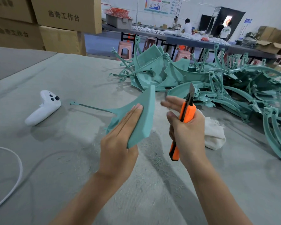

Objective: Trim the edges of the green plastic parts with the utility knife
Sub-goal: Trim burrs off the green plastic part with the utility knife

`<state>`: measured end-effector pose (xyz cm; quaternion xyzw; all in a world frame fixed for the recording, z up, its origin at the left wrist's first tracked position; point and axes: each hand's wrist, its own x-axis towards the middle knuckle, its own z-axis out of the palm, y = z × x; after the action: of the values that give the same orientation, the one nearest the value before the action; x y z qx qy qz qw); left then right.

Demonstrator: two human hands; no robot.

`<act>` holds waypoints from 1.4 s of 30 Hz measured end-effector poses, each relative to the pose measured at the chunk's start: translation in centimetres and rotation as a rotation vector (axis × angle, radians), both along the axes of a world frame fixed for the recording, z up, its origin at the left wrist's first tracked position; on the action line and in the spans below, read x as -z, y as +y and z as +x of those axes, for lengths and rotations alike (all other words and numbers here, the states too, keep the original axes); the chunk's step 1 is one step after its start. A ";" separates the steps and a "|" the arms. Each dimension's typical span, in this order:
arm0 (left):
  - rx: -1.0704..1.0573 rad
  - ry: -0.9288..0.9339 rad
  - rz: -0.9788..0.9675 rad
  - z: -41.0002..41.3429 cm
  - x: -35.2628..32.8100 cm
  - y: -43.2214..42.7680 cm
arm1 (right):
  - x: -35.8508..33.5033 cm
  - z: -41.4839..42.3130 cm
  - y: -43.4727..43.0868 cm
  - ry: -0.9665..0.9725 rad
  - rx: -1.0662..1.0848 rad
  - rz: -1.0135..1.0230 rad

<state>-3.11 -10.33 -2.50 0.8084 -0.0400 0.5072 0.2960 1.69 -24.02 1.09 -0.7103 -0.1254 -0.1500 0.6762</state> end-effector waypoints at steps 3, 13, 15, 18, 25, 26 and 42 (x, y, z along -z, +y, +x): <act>0.012 -0.003 0.013 -0.1 0.0 0.0 | -0.3 -0.3 -0.3 0.033 -0.121 0.126; 0.087 -0.015 0.106 -0.3 -0.2 0.3 | -1.4 -1.3 -0.2 0.147 -0.574 0.081; 0.098 0.007 0.112 -0.3 -0.3 0.3 | -1.4 -1.2 -0.3 0.159 -0.598 0.110; 0.097 0.017 0.103 -0.4 -0.3 0.3 | -1.4 -1.2 -0.3 0.160 -0.623 0.108; 0.036 0.025 0.060 -0.4 -0.5 0.0 | -1.3 -0.9 -0.6 0.155 -0.627 0.092; 0.036 0.028 0.063 -0.4 -0.5 0.1 | -1.3 -0.9 -0.6 0.154 -0.633 0.092; 0.118 0.001 0.133 -0.3 -0.3 0.4 | -1.5 -0.8 -0.7 0.194 -0.575 0.085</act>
<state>-3.44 -9.97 -2.24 0.8227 -0.1212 0.4847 0.2713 0.86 -24.72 2.59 -0.6278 -0.2498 0.1111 0.7288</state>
